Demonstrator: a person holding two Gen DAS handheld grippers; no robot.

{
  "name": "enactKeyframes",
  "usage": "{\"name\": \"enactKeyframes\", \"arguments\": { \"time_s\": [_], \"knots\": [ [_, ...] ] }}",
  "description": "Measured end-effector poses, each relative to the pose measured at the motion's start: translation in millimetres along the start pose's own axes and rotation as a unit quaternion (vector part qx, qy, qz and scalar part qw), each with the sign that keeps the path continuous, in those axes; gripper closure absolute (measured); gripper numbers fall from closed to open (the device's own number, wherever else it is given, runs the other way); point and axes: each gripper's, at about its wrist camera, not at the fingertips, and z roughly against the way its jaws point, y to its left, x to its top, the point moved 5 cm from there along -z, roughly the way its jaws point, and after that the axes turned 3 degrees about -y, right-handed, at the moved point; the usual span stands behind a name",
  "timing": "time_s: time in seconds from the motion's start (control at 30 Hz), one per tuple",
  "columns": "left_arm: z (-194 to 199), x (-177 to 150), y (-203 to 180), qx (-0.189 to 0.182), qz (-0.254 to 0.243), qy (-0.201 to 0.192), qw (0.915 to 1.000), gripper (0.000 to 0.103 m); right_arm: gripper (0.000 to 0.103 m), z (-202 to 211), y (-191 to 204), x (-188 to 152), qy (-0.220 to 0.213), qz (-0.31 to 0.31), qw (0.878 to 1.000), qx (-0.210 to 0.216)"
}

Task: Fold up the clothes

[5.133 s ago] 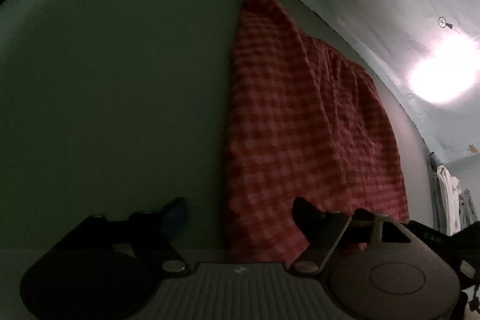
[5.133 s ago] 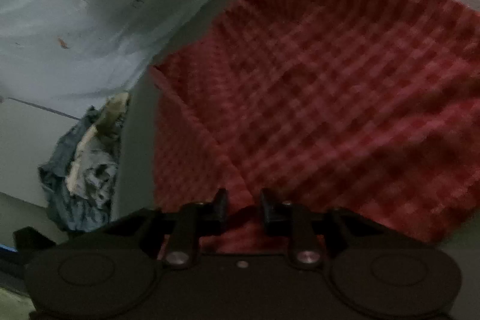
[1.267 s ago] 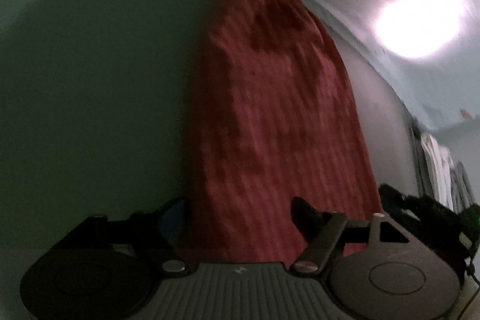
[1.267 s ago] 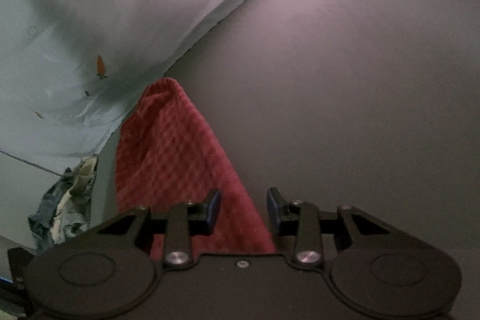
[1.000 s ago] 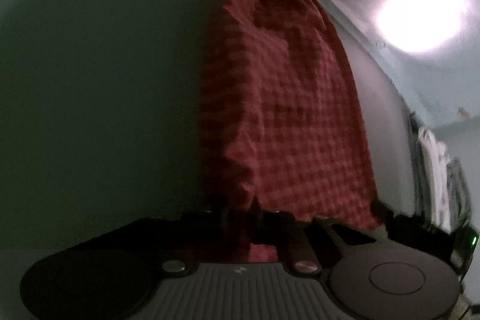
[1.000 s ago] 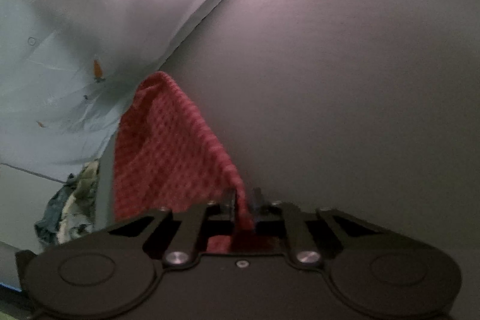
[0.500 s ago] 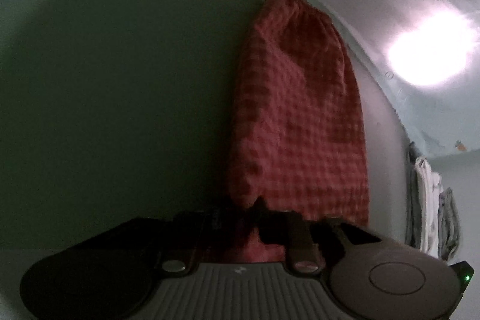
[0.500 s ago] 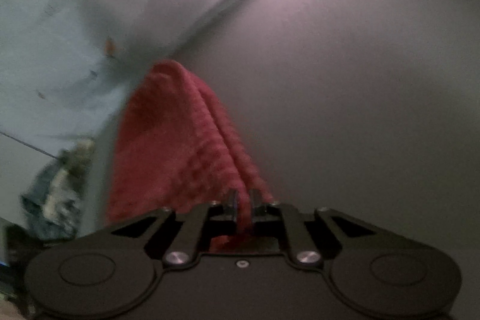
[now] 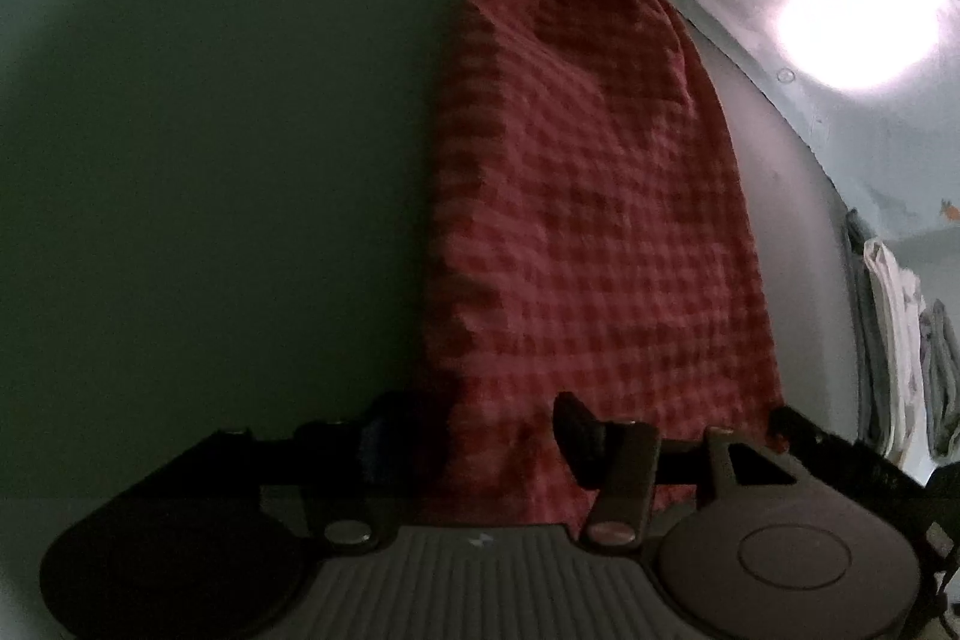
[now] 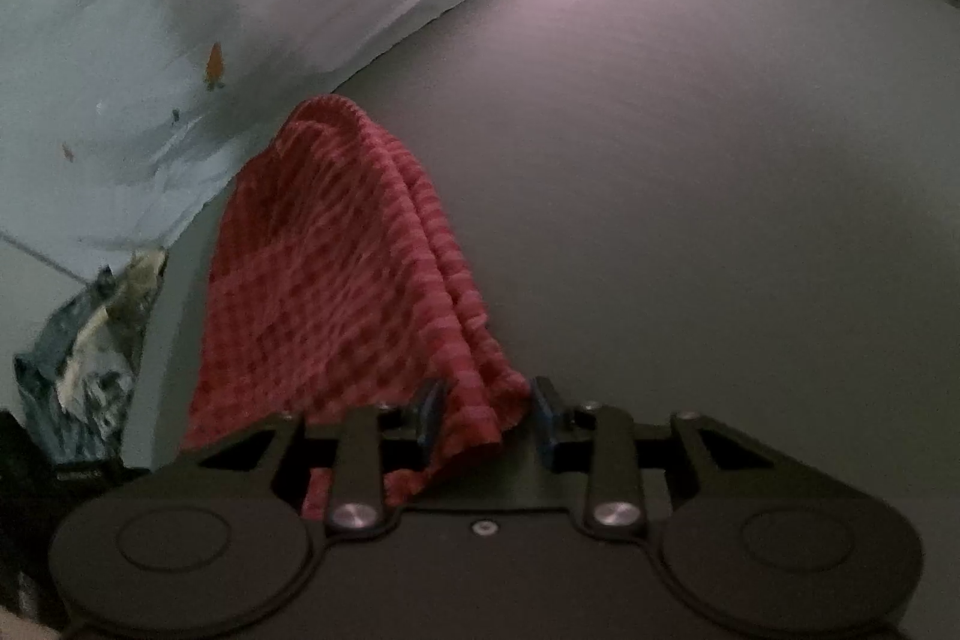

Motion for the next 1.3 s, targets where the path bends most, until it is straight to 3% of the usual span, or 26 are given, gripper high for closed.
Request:
{"name": "enactKeyframes", "arguments": {
  "time_s": [0.03, 0.07, 0.1, 0.17, 0.23, 0.37, 0.5, 0.67, 0.7, 0.77, 0.87, 0.97, 1.1, 1.2, 1.27, 1.3],
  "knots": [
    [-0.9, -0.6, 0.6, -0.006, 0.003, 0.002, 1.0000, 0.066, 0.071, -2.5, 4.4, 0.9, 0.001, 0.021, 1.000, -0.005],
    [-1.9, -1.3, 1.2, -0.011, 0.005, 0.004, 0.9999, 0.085, 0.076, -5.6, 9.3, 1.6, 0.001, 0.047, 0.999, -0.014],
    [-2.8, -1.9, 1.9, -0.017, 0.008, 0.006, 0.9998, 0.088, 0.078, -9.5, 16.3, 1.7, 0.002, 0.080, 0.996, -0.025],
    [-4.6, -3.2, 3.1, -0.028, 0.014, 0.010, 0.9995, 0.091, 0.091, -16.8, 23.5, 2.2, 0.007, 0.098, 0.995, -0.029],
    [-6.4, -4.4, 4.3, -0.039, 0.019, 0.014, 0.9990, 0.093, 0.099, -22.0, 20.8, 4.0, 0.012, 0.065, 0.998, -0.019],
    [10.7, -6.0, 3.1, -0.050, 0.026, -0.018, 0.9982, 0.095, 0.101, -7.7, 14.0, 7.8, -0.010, -0.036, 0.998, 0.049],
    [45.3, -5.1, 0.3, -0.101, 0.050, -0.065, 0.9915, 0.096, 0.101, 36.7, 7.8, 10.4, -0.068, -0.140, 0.977, 0.144],
    [100.8, -16.8, -9.3, -0.153, 0.058, -0.115, 0.9798, 0.096, 0.101, 90.1, 10.7, 5.6, -0.109, -0.208, 0.945, 0.227],
    [110.1, -21.9, -11.4, -0.158, 0.057, -0.121, 0.9784, 0.096, 0.101, 98.2, 13.4, 3.0, -0.112, -0.207, 0.944, 0.233],
    [124.4, -34.5, -12.7, -0.153, 0.046, -0.128, 0.9788, 0.095, 0.101, 111.6, 19.5, -3.1, -0.114, -0.189, 0.948, 0.230],
    [120.2, -52.3, -6.2, -0.122, 0.028, -0.113, 0.9857, 0.095, 0.101, 112.2, 22.4, -17.5, -0.099, -0.135, 0.970, 0.175],
    [95.8, -67.5, 6.2, -0.076, 0.031, -0.082, 0.9932, 0.095, 0.099, 90.3, 17.6, -35.5, -0.064, -0.108, 0.986, 0.114],
    [77.2, -70.3, 14.6, -0.048, 0.048, -0.068, 0.9954, 0.095, 0.095, 62.8, 14.3, -56.5, -0.027, -0.084, 0.995, 0.054],
    [78.6, -62.9, 20.9, -0.048, 0.058, -0.067, 0.9949, 0.094, 0.086, 54.2, 13.5, -65.3, -0.024, -0.065, 0.997, 0.018],
    [77.0, -60.9, 22.8, -0.045, 0.059, -0.063, 0.9952, 0.093, 0.071, 52.4, 14.6, -67.2, -0.030, -0.046, 0.998, -0.003],
    [75.3, -61.3, 24.4, -0.043, 0.058, -0.059, 0.9956, 0.093, 0.069, 51.0, 15.6, -66.9, -0.032, -0.033, 0.999, -0.011]
  ]
}}
